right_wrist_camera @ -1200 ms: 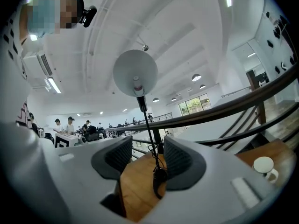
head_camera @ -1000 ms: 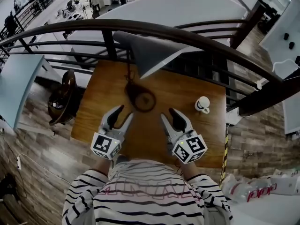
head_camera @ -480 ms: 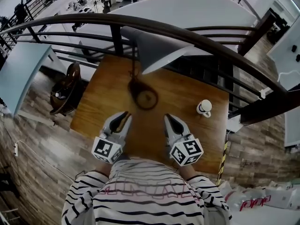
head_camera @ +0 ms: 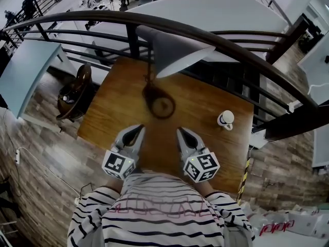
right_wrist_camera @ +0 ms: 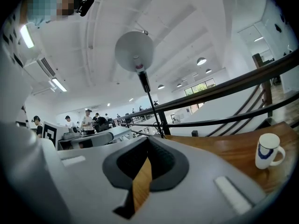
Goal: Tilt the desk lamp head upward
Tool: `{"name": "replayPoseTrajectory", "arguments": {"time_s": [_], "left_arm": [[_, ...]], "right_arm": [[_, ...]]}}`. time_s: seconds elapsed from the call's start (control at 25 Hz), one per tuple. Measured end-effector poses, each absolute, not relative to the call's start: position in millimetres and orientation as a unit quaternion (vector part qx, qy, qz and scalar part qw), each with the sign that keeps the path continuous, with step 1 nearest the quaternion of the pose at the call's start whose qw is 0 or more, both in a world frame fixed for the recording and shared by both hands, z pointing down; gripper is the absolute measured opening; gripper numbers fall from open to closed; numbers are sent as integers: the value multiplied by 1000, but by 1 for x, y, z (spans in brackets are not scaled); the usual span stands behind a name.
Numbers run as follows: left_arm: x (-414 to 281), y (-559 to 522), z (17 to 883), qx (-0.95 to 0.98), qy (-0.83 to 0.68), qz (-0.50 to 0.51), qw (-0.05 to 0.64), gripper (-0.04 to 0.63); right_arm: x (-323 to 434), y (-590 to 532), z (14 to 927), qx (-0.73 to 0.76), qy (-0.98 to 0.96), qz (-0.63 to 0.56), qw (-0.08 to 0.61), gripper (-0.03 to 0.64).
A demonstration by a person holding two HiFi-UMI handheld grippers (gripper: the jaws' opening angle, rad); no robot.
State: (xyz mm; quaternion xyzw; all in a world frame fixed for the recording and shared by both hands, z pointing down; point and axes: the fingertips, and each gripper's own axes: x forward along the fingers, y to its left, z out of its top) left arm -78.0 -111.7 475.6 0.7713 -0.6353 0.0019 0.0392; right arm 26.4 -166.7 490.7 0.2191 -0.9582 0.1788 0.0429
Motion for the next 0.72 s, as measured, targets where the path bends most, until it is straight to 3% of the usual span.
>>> {"name": "replayPoseTrajectory", "arguments": {"time_s": [0.72], "left_arm": [[-56,-125,483,787,-615,23,44,3]], "right_arm": [[35,-173,494,212,-958,184,53,0]]}}
